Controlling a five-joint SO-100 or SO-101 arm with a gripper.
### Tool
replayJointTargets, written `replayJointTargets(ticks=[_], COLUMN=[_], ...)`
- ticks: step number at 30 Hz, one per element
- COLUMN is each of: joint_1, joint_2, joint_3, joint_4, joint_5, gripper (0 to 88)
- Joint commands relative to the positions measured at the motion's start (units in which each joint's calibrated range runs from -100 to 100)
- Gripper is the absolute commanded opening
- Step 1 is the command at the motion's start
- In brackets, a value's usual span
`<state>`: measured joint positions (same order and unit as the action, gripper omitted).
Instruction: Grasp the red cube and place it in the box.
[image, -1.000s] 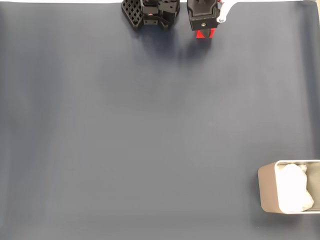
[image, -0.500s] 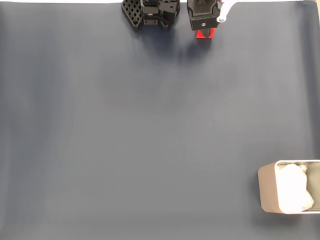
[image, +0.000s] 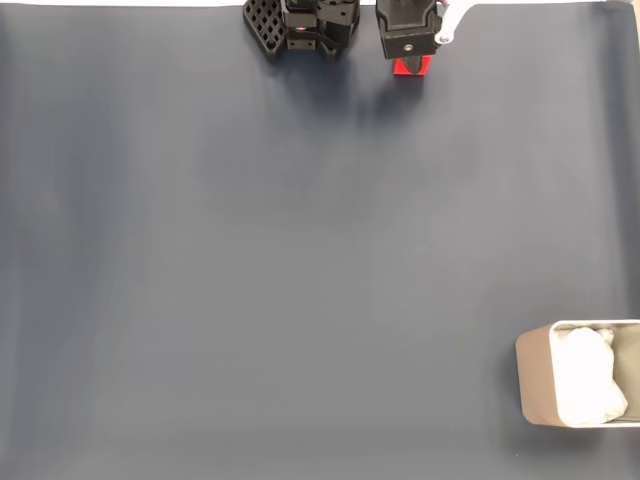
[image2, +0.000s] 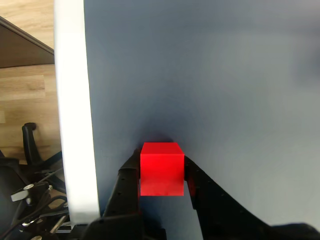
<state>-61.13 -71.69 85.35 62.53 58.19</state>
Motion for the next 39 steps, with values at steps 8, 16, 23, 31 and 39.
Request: replayJointTargets(ticks=[8, 16, 23, 31, 39], joint_1=[-0.2, 1.9, 4.9, 10.1, 15.0], joint_2=[4.0, 9.2, 15.4, 24.5, 33.2], joint_3=[-12.5, -23.1, -33.1, -47.5, -60.0], joint_4=[1.6, 3.7, 4.5, 5.7, 5.5], joint_5=[-1.7, -2.4, -2.5, -2.7, -3.5], gripper=[2.3, 1.8, 1.2, 0.8, 0.5])
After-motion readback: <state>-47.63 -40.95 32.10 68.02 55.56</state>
